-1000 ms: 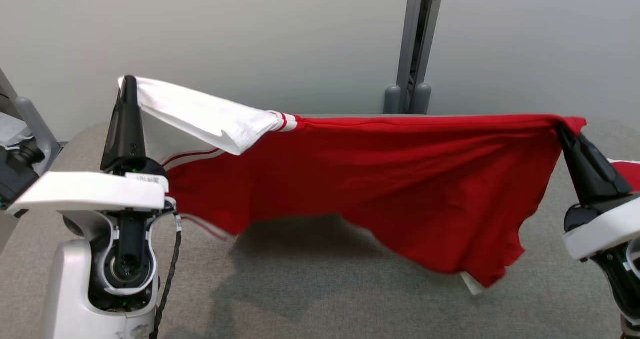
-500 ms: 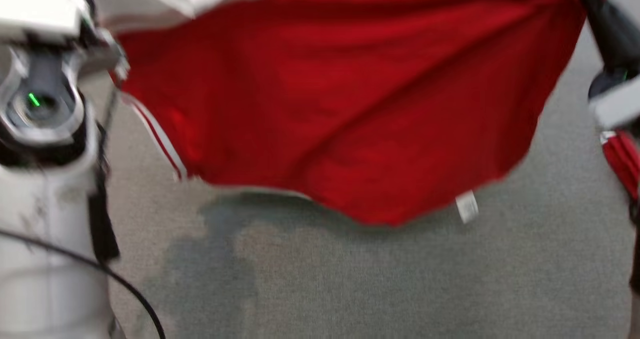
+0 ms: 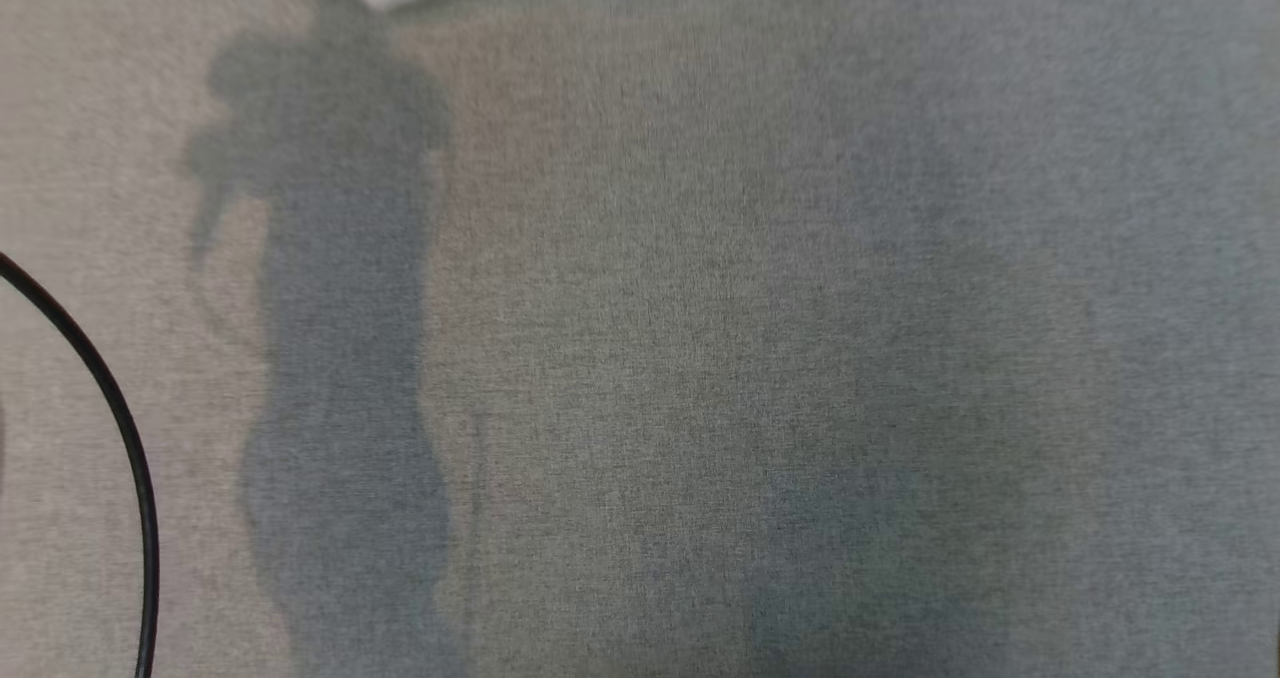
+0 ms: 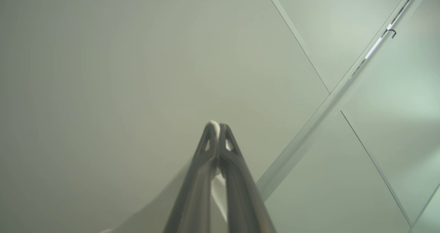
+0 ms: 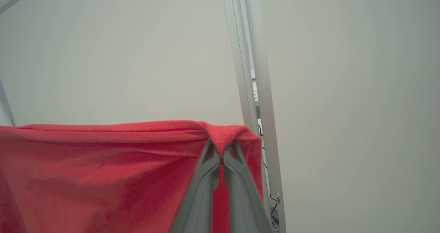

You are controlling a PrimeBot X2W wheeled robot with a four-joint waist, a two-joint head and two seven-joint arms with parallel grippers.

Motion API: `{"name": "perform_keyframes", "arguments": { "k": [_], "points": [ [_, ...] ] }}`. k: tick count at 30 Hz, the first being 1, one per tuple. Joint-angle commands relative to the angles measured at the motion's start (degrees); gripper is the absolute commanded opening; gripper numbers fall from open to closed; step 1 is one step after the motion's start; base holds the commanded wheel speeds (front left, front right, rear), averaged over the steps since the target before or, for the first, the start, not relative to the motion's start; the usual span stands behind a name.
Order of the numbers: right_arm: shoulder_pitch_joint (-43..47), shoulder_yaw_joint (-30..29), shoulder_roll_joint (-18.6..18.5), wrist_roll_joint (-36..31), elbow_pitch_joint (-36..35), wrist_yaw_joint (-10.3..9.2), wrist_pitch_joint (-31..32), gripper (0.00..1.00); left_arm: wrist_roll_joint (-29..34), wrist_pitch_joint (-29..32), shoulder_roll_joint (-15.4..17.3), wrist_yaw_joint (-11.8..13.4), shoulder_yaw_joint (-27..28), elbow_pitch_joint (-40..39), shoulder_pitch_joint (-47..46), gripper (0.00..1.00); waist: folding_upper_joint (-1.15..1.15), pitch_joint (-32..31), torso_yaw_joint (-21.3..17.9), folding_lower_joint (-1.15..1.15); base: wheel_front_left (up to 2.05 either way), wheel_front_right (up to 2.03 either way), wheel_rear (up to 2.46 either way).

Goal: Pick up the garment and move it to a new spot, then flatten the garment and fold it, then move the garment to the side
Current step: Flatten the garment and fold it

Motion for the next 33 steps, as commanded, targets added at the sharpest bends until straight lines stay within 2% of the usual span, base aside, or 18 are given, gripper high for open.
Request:
{"name": "perform_keyframes", "arguments": {
  "k": [1,4,7,9,10,11,13,17,25,33],
  "points": [
    [-1.66,-0.06,-0.34,-0.96,2.29,-0.05,-3.07,0.0,0.26,-1.62,0.1,-1.39,0.34,1.83,-1.88,0.0,0.0,5.16,-0.48,0.0,0.0,0.0,0.0],
    [-5.83,0.1,-0.63,-2.6,8.18,-0.05,-10.05,0.0,2.14,-5.75,0.36,-4.86,-0.56,6.48,-5.89,0.0,0.0,7.02,0.23,0.0,0.0,0.0,0.0],
    [-7.0,0.18,-0.04,-1.64,14.26,-0.05,-14.24,0.0,3.09,-8.1,-0.27,-6.96,-1.58,11.56,-6.57,0.0,0.0,8.37,1.07,0.0,0.0,0.0,0.0],
    [-6.53,1.64,-0.3,-1.2,17.72,-0.05,-15.81,0.0,3.75,-8.97,-0.69,-8.89,-2.63,14.28,-5.5,0.0,0.0,9.11,1.82,0.0,0.0,0.0,0.0],
    [-6.53,1.64,-0.3,-1.2,17.72,-0.05,-15.81,0.0,3.75,-8.97,-0.69,-8.89,-2.63,14.28,-5.5,0.0,0.0,9.11,1.82,0.0,0.0,0.0,0.0],
    [-5.08,3.39,-0.41,-0.01,20.78,-0.05,-16.78,0.0,4.75,-9.58,-1.24,-10.96,-4.24,16.91,-3.56,0.0,0.0,9.81,2.66,0.0,0.0,0.0,0.0],
    [-2.96,5.08,-0.56,1.61,23.38,-0.05,-17.69,0.0,6.0,-10.35,-1.95,-13.22,-6.2,19.22,-0.84,0.0,0.0,10.01,3.37,0.0,0.0,0.0,0.0],
    [1.31,8.2,-1.88,4.56,27.0,-0.05,-19.93,0.0,7.59,-12.12,-2.54,-16.53,-8.7,23.47,4.05,0.0,0.0,9.56,4.69,0.0,0.0,0.0,0.0],
    [11.98,13.93,-2.97,10.7,31.3,-0.05,-23.06,0.0,11.12,-14.73,-1.38,-19.16,-12.79,31.35,14.27,0.0,0.0,4.88,5.96,0.0,0.0,0.0,0.0],
    [22.56,19.97,-3.78,16.27,34.01,-0.05,-22.2,0.0,19.49,-15.99,-0.07,-20.91,-22.66,36.63,26.13,0.0,0.0,-2.3,6.38,0.0,0.0,0.0,0.0]
  ]
}}
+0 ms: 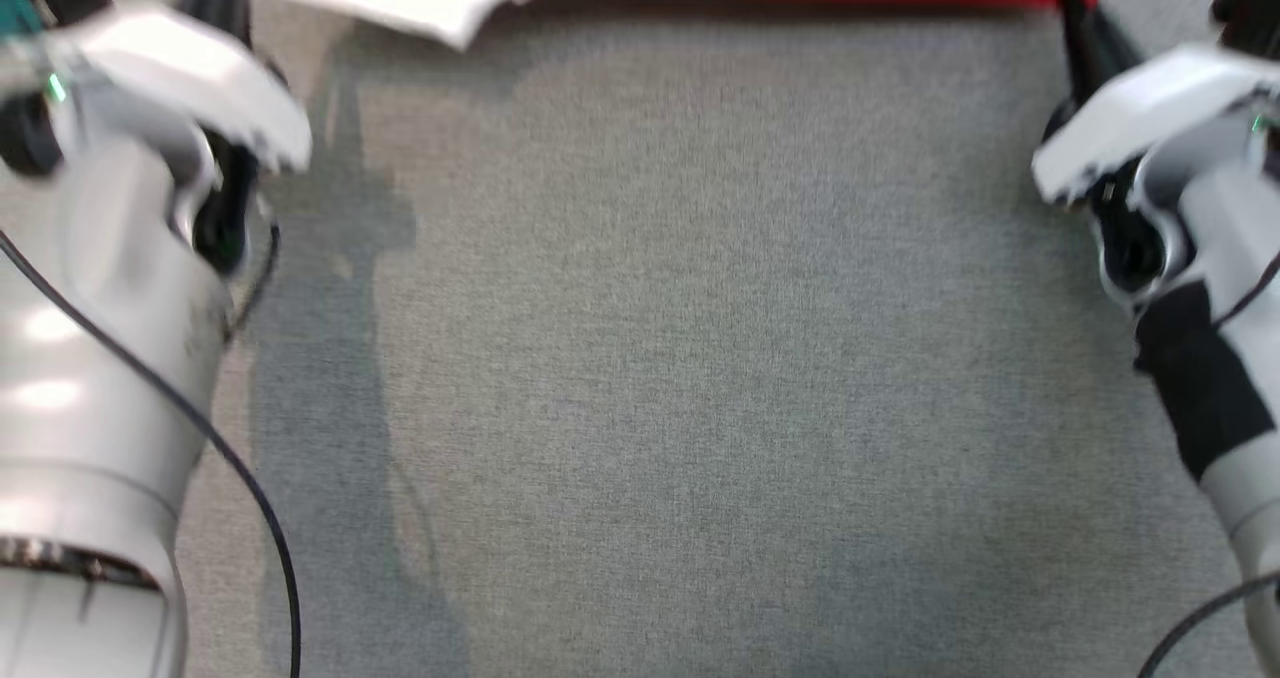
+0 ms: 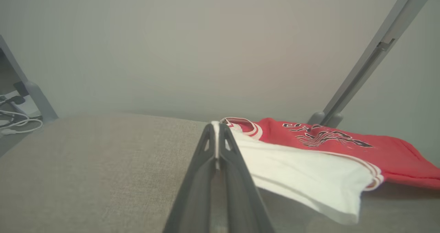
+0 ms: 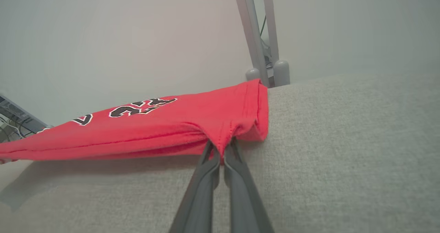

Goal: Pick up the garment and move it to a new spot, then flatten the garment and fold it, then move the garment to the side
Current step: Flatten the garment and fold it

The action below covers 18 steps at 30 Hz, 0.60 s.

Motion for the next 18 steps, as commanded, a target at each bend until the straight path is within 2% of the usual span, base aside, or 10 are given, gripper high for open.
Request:
{"name": "perform_keyframes", "arguments": {
  "k": [1,7,18],
  "points": [
    [2.36,0.88,-0.82,1.3,0.43,-0.05,0.36,0.0,0.52,-0.17,0.65,-0.22,-0.81,0.88,2.33,0.0,0.0,-3.41,0.24,0.0,0.0,0.0,0.0],
    [9.06,4.32,-1.92,5.18,0.92,-0.05,0.92,0.0,4.51,-1.01,1.6,-0.52,-6.13,2.61,10.06,0.0,0.0,-8.52,0.36,0.0,0.0,0.0,0.0],
    [17.73,9.16,-3.75,10.38,0.95,-0.06,-0.23,0.0,7.25,-1.2,1.62,-0.67,-12.89,2.02,20.98,0.0,0.0,-15.68,0.85,0.0,0.0,0.0,0.0]
  ]
}}
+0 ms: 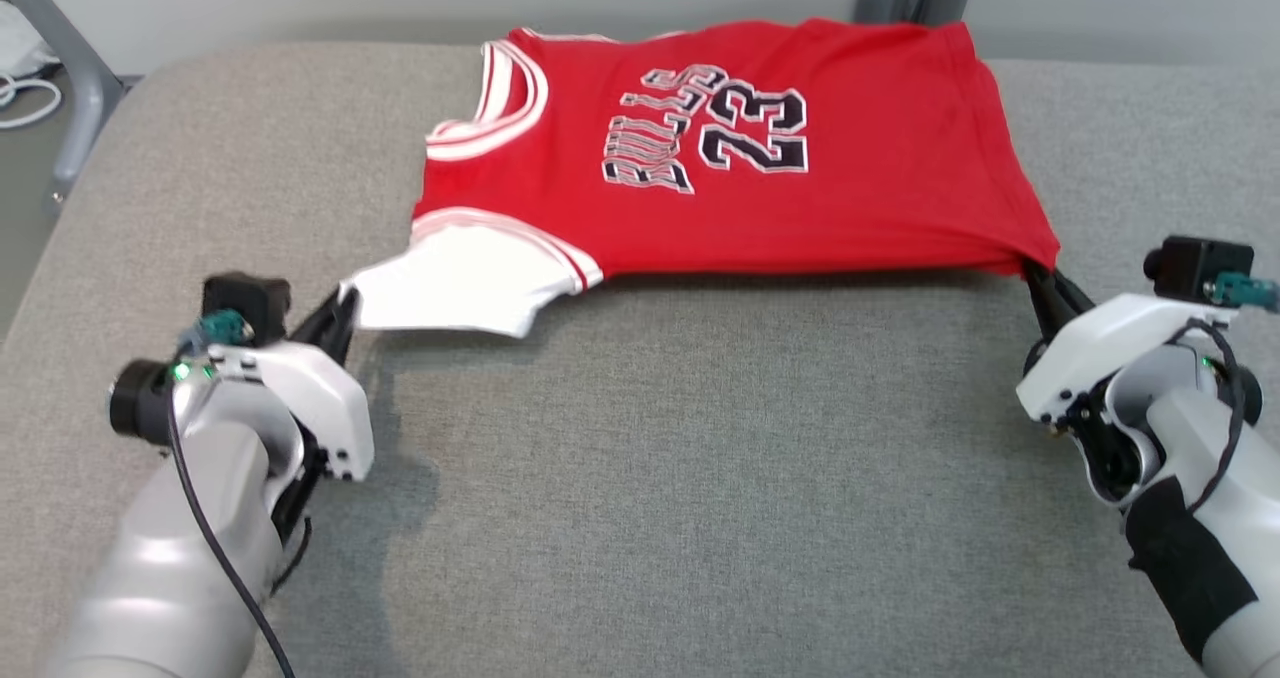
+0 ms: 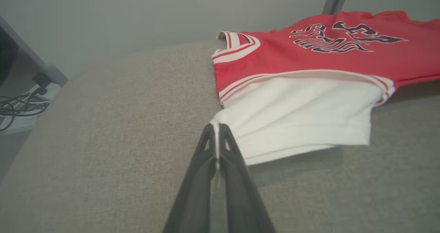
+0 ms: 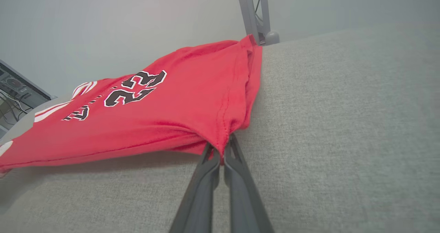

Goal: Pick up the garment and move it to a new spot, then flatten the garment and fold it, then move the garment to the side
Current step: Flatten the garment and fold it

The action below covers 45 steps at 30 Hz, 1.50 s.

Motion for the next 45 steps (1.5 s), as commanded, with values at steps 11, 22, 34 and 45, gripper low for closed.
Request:
{"name": "perform_keyframes", "arguments": {
  "k": [11,22,34,45],
  "points": [
    [10.6,2.45,-3.07,8.53,-3.51,-0.07,-0.21,0.0,0.57,-0.45,0.48,0.08,-3.25,-2.72,10.64,0.0,0.0,-8.31,0.16,0.0,0.0,0.0,0.0],
    [17.64,7.38,-6.12,13.46,-7.72,-0.07,4.17,0.0,-1.79,1.57,1.34,0.08,-5.31,-7.41,18.93,0.0,0.0,-13.24,-0.67,0.0,0.0,0.0,0.0],
    [21.08,11.42,-10.32,16.82,-11.15,-0.07,8.38,0.0,-7.28,11.38,8.1,0.07,-10.21,-23.17,26.38,0.0,0.0,-14.29,-0.41,0.0,0.0,0.0,0.0],
    [24.39,14.06,-16.06,22.81,-17.22,-0.06,23.24,0.0,-19.12,29.31,23.71,0.06,-17.31,-50.26,33.25,0.0,0.0,-15.48,-1.82,0.0,0.0,0.0,0.0]
  ]
}}
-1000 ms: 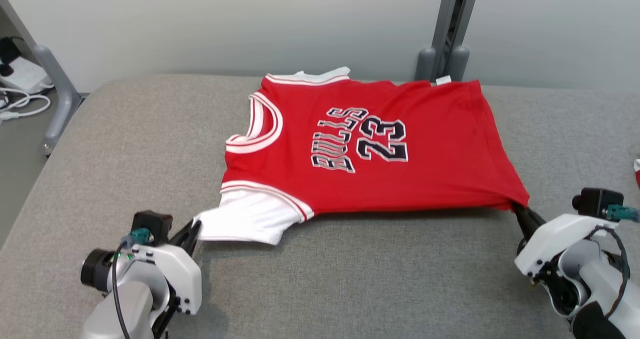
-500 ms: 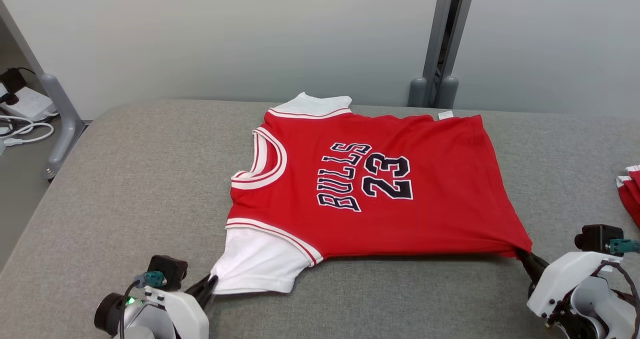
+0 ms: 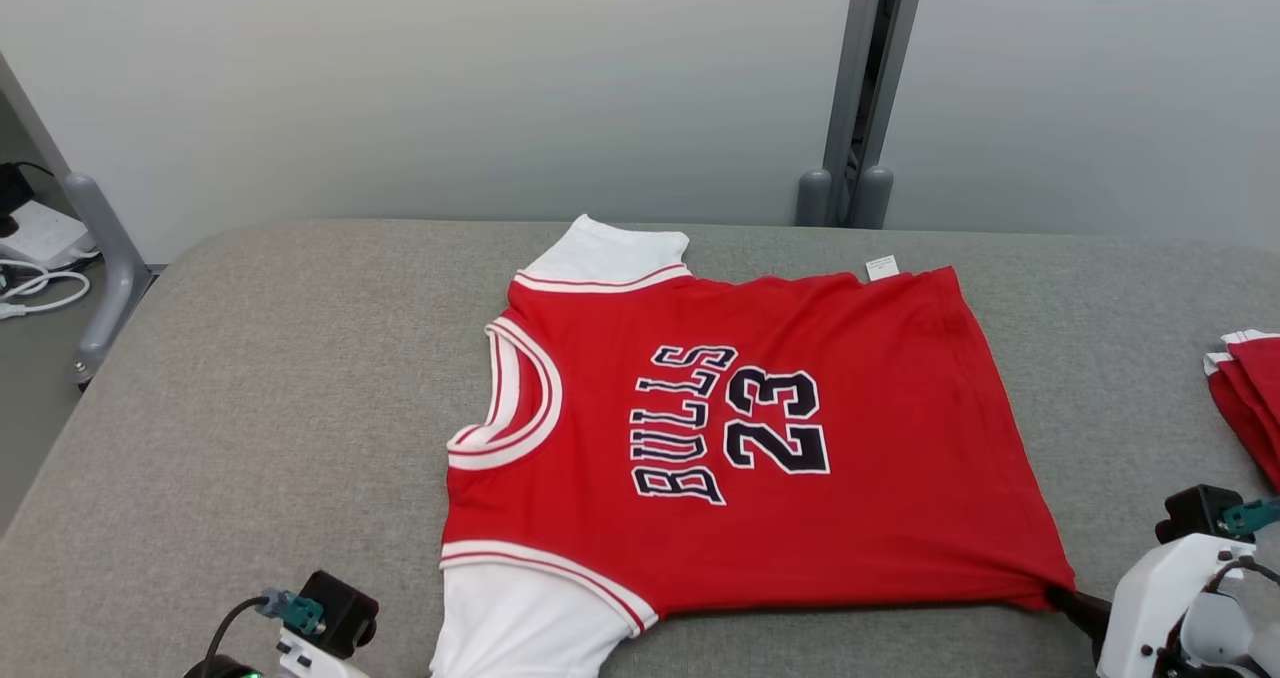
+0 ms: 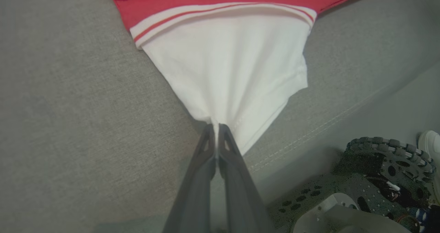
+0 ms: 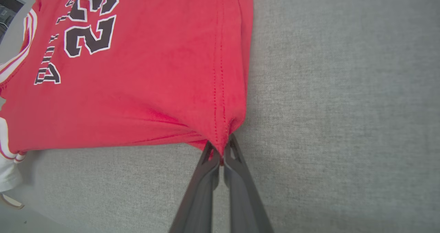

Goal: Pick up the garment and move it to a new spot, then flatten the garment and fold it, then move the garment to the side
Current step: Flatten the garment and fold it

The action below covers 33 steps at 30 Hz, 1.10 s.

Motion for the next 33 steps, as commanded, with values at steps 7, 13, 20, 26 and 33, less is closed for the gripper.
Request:
{"name": "perform_keyframes", "arguments": {
  "k": [7,13,20,26,33],
  "points": [
    [3.18,-0.43,-3.88,2.72,-3.75,-0.06,6.17,0.0,-4.71,5.68,6.28,0.05,-0.8,-8.26,2.91,0.0,0.0,-0.42,-0.66,0.0,0.0,0.0,0.0],
    [7.5,-1.89,-7.24,6.29,-9.56,-0.06,12.14,0.0,-8.71,10.36,10.94,0.91,-1.08,-15.15,5.81,0.0,0.0,-0.49,-1.1,0.0,0.0,0.0,0.0],
    [13.47,-3.78,-10.59,8.35,-14.96,-0.06,19.48,0.0,-10.45,12.59,15.82,3.28,-1.16,-22.06,8.86,0.0,0.0,-0.44,-1.12,0.0,0.0,0.0,0.0],
    [16.09,-6.25,-11.66,7.35,-18.08,-0.05,20.64,0.0,-12.57,12.82,16.91,4.19,-0.55,-25.53,10.09,0.0,0.0,-0.34,-1.04,0.0,0.0,0.0,0.0],
    [16.29,-10.47,-10.71,4.86,-20.23,-0.05,20.76,0.0,-16.01,10.81,15.6,5.01,2.21,-27.74,9.24,0.0,0.0,0.14,-1.32,0.0,0.0,0.0,0.0]
  ]
}}
